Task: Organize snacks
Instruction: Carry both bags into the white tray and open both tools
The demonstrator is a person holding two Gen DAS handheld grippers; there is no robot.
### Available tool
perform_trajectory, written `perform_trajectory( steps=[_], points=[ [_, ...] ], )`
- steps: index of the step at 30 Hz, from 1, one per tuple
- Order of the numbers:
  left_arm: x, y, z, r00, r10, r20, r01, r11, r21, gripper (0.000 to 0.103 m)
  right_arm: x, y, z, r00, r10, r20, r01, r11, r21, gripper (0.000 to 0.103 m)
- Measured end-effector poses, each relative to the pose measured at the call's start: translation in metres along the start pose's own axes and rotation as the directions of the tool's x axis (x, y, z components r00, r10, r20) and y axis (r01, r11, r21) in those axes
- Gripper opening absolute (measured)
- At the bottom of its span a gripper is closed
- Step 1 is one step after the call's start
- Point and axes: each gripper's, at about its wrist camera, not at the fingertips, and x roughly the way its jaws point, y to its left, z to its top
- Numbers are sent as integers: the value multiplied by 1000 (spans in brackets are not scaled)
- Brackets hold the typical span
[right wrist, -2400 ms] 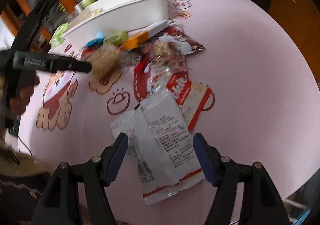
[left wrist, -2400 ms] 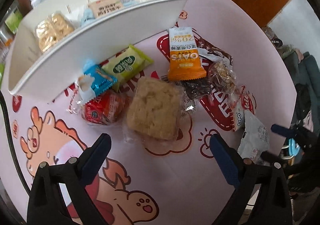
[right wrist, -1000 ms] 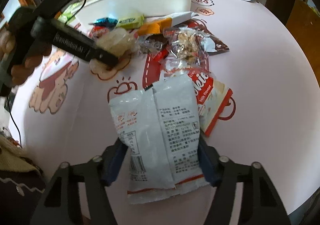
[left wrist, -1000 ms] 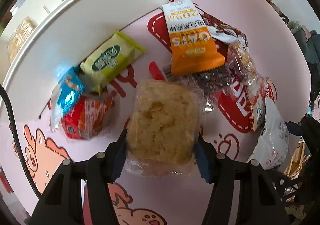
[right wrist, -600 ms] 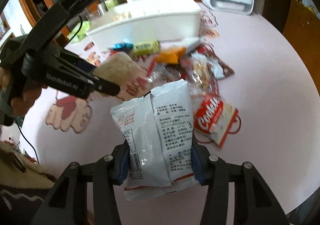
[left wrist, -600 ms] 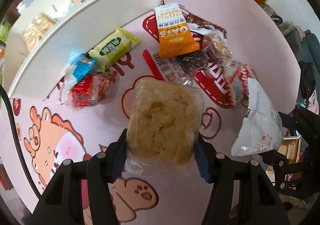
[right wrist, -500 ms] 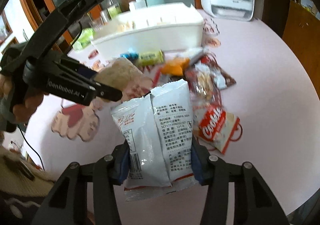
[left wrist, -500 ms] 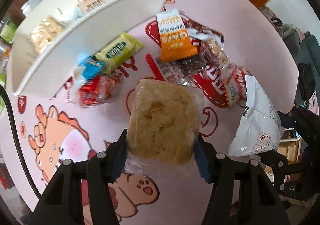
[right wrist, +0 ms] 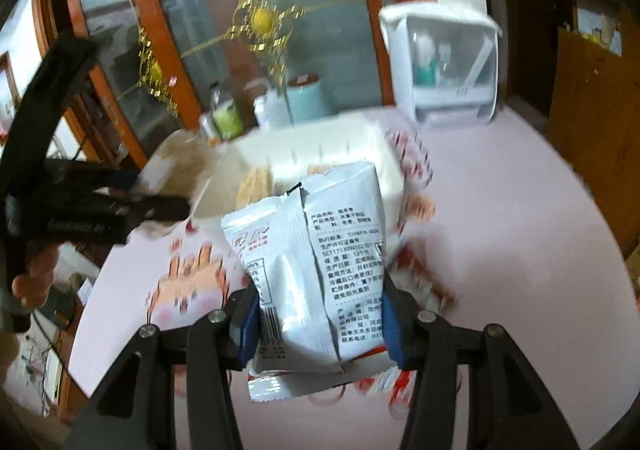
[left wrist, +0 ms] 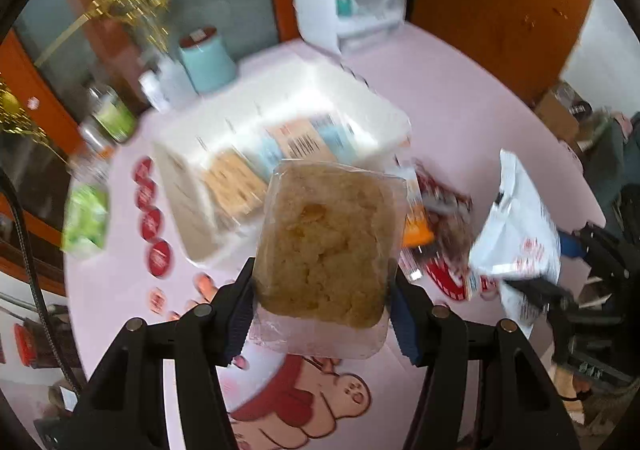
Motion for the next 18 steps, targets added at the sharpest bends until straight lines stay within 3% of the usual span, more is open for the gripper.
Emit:
perform_trajectory(
  steps=[9,13,18],
  points=[
    [-57,34,70,981,136,136,-138,990,0,58,8,-5,107,996,-24,88,25,1000,-7,50],
    [-59,49,99,963,197,182,-197,980,-16,58,22,0,144,995,-1,100,0,1000,12,50],
    [-35,75,134,969,196,154,-184,979,-88,58,62,7,179,995,-27,93,27,1000,8,50]
  ],
)
